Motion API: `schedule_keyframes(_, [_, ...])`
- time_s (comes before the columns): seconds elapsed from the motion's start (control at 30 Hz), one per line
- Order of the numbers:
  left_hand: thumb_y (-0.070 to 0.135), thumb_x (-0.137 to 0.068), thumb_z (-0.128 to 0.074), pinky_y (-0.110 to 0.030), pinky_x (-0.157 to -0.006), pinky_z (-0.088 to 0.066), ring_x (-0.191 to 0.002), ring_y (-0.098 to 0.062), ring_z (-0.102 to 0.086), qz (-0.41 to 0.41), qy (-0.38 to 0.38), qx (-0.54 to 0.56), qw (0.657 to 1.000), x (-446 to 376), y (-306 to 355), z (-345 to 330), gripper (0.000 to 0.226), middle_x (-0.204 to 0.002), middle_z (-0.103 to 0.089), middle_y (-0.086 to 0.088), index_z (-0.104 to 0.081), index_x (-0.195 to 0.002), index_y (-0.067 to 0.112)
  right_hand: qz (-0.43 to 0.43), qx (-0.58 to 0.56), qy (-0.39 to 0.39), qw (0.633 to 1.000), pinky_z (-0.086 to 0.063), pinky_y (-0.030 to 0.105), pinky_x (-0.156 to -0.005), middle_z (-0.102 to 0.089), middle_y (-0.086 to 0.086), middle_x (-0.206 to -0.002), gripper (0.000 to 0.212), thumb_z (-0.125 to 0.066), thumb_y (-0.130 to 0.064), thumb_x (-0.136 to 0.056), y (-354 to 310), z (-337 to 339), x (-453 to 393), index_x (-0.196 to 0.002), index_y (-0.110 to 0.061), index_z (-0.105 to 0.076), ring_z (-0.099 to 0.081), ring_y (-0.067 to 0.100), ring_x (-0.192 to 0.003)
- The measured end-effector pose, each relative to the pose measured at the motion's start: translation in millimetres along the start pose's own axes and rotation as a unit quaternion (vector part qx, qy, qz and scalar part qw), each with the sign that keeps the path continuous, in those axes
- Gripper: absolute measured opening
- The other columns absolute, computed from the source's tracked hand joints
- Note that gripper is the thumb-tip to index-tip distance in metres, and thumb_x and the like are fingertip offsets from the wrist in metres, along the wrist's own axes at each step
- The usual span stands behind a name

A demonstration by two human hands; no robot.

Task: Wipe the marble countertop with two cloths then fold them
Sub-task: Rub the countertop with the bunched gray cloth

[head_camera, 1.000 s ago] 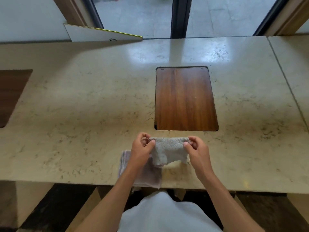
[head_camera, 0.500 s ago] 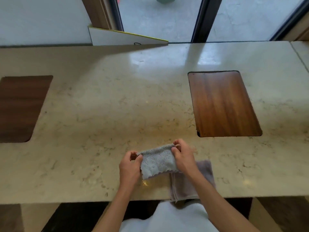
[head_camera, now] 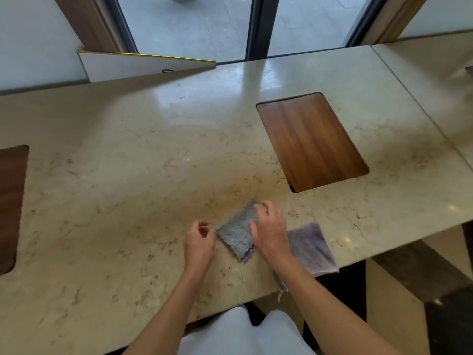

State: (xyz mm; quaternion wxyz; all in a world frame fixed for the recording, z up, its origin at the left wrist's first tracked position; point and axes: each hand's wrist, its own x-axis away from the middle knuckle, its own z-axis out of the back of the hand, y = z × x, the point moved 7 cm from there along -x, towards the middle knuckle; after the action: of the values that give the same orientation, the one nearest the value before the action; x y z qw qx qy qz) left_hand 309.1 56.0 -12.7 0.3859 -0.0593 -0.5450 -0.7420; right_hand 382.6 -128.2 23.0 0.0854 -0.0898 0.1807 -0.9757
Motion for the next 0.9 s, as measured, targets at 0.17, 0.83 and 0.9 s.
schedule_keyframes(0.17, [0.014,-0.098,-0.057,-0.028,-0.072,-0.052,-0.091,-0.012,-0.063,0.005,0.08,-0.029,0.996,21,-22,53,0.012,-0.095,-0.065,0.007,-0.064,-0.105,0.02,0.077,0.091,-0.12,0.985,0.007,0.059,-0.12,0.014,0.017,-0.168,0.084,-0.054,-0.066,-0.092,-13,-47,-3,-0.16,-0.04,-0.01,0.011,0.042,-0.154])
schedule_keyframes(0.83, [0.014,-0.1,-0.049,-0.047,-0.119,-0.025,-0.141,-0.032,-0.036,-0.053,0.171,-0.253,0.951,-13,-62,145,0.044,-0.152,-0.044,-0.016,-0.049,-0.143,0.007,0.086,0.112,0.037,0.989,0.0,0.043,-0.123,-0.039,0.022,-0.157,0.057,-0.029,-0.029,-0.103,-1,-68,-54,-0.149,0.002,-0.042,-0.036,0.039,-0.147])
schedule_keyframes(0.9, [0.02,-0.098,-0.052,-0.052,-0.122,-0.019,-0.147,-0.035,-0.029,-0.069,0.15,-0.351,0.922,-26,-63,155,0.049,-0.158,-0.037,-0.018,-0.045,-0.146,0.009,0.026,0.08,0.061,0.995,-0.001,0.046,-0.125,-0.034,0.023,-0.16,0.05,-0.041,-0.016,-0.104,-14,-72,-53,-0.151,0.002,-0.038,-0.029,0.039,-0.15])
